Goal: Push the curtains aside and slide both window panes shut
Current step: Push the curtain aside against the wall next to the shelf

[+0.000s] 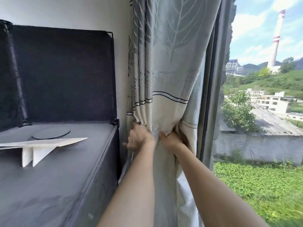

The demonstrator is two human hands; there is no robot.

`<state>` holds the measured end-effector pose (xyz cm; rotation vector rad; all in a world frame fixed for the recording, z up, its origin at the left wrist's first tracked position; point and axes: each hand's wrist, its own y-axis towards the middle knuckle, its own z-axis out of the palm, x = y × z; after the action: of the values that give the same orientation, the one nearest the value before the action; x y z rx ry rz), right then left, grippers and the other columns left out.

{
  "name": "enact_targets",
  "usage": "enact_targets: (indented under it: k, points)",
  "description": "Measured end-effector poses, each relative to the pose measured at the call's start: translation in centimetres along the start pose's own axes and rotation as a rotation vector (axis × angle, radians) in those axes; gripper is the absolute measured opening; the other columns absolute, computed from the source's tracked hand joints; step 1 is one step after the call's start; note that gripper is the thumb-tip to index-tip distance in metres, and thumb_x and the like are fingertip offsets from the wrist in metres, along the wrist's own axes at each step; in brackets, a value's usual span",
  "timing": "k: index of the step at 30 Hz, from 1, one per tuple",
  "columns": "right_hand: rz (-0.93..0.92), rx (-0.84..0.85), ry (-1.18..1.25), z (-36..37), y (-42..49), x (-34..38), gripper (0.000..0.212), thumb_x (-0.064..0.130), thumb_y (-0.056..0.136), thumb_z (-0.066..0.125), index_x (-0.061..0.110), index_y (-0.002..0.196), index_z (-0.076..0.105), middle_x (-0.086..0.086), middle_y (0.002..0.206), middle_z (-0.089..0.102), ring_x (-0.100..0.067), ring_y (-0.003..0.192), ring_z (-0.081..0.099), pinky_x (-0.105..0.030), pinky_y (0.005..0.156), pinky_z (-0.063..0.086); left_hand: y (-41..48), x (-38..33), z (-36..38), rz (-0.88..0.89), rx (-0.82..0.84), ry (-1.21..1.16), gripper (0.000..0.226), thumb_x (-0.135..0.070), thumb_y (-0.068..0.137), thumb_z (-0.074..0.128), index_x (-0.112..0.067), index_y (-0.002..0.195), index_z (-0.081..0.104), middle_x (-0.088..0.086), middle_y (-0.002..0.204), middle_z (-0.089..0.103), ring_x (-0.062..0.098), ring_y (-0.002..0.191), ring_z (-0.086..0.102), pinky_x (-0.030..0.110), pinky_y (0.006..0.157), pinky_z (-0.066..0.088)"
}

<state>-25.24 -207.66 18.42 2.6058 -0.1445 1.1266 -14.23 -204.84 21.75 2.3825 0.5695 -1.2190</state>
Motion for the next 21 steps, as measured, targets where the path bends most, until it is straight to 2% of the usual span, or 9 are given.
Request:
enact_targets:
  k: [4, 6, 8, 10, 12, 14, 16, 19, 21]
  points:
    - [0.003, 0.051, 0.057, -1.2, -6.5, 0.0, 0.04, 0.034, 0.097, 0.05, 0.01, 0.127, 0.058, -0.015, 0.129, 0.062, -0.031, 0.121, 0.056, -0.036, 0.102, 0.044, -4.3, 2.1, -3.3, 0.011, 0.071, -0.062, 0.045, -0.027, 0.089, 0.063, -0.014, 0.127, 0.042, 0.014, 0.131, 0.06, 0.035, 0.121, 0.056, 0.047, 0.106, 0.036]
    - [-0.01, 0.042, 0.058, -2.0, -10.3, 0.3, 0.026, 0.029, 0.096, 0.05, 0.017, 0.118, 0.058, -0.014, 0.129, 0.062, -0.031, 0.12, 0.057, -0.035, 0.099, 0.046, -6.9, 3.3, -5.2, 0.03, 0.108, -0.065, 0.058, -0.029, 0.083, 0.071, -0.012, 0.127, 0.038, 0.017, 0.128, 0.061, 0.036, 0.12, 0.057, 0.043, 0.096, 0.04]
    - [-0.003, 0.009, 0.043, -3.0, -14.3, 0.5, 0.011, 0.03, 0.093, 0.052, 0.026, 0.103, 0.053, -0.014, 0.123, 0.065, -0.032, 0.114, 0.06, -0.035, 0.091, 0.049, -9.8, 4.7, -6.9, 0.065, 0.132, -0.076, 0.059, -0.029, 0.082, 0.071, -0.011, 0.126, 0.036, 0.018, 0.125, 0.062, 0.037, 0.116, 0.059, 0.042, 0.089, 0.044]
    - [0.02, -0.016, 0.061, -3.8, -17.1, 0.3, 0.012, 0.031, 0.091, 0.054, 0.022, 0.099, 0.057, -0.015, 0.117, 0.067, -0.033, 0.11, 0.063, -0.038, 0.087, 0.053, -11.9, 5.7, -7.7, 0.095, 0.148, -0.095, 0.057, -0.03, 0.084, 0.069, -0.01, 0.125, 0.035, 0.018, 0.122, 0.063, 0.038, 0.111, 0.062, 0.042, 0.082, 0.047]
    - [0.061, -0.043, 0.109, -4.6, -19.9, -0.1, 0.025, 0.034, 0.088, 0.058, 0.016, 0.103, 0.065, -0.014, 0.113, 0.069, -0.032, 0.107, 0.064, -0.043, 0.089, 0.055, -13.8, 6.6, -8.6, 0.126, 0.179, -0.105, 0.058, -0.032, 0.084, 0.07, -0.01, 0.124, 0.035, 0.019, 0.12, 0.064, 0.039, 0.107, 0.063, 0.041, 0.075, 0.047]
    - [0.114, -0.105, 0.153, -5.8, -22.9, -0.2, 0.04, 0.045, 0.082, 0.064, 0.016, 0.111, 0.064, -0.008, 0.106, 0.069, -0.028, 0.1, 0.065, -0.04, 0.083, 0.056, -15.7, 7.5, -9.5, 0.144, 0.214, -0.107, 0.062, -0.032, 0.083, 0.074, -0.01, 0.124, 0.034, 0.019, 0.121, 0.064, 0.039, 0.107, 0.063, 0.04, 0.073, 0.044]
    - [0.136, -0.198, 0.214, -6.9, -25.8, -0.1, 0.052, 0.049, 0.076, 0.071, 0.015, 0.113, 0.057, -0.006, 0.105, 0.068, -0.026, 0.097, 0.065, -0.036, 0.078, 0.054, -17.3, 8.2, -10.6, 0.165, 0.257, -0.106, 0.07, -0.028, 0.081, 0.076, -0.01, 0.131, 0.03, 0.019, 0.123, 0.063, 0.039, 0.11, 0.062, 0.039, 0.078, 0.047]
    - [0.036, -0.296, 0.341, -8.7, -29.5, 0.4, 0.036, 0.038, 0.071, 0.078, 0.024, 0.1, 0.062, -0.005, 0.103, 0.072, -0.021, 0.091, 0.067, -0.04, 0.082, 0.057, -19.2, 9.2, -12.3, 0.209, 0.348, -0.107, 0.096, -0.027, 0.078, 0.079, -0.011, 0.147, 0.014, 0.017, 0.134, 0.056, 0.037, 0.12, 0.056, 0.044, 0.098, 0.048]
    - [-0.022, -0.359, 0.409, -10.1, -32.2, 0.9, 0.033, 0.044, 0.066, 0.08, 0.032, 0.092, 0.065, 0.003, 0.099, 0.073, -0.017, 0.091, 0.068, -0.036, 0.079, 0.057, -20.6, 9.8, -14.1, 0.228, 0.432, -0.124, 0.119, -0.023, 0.075, 0.081, -0.016, 0.154, -0.007, 0.011, 0.146, 0.047, 0.033, 0.13, 0.048, 0.039, 0.106, 0.042]
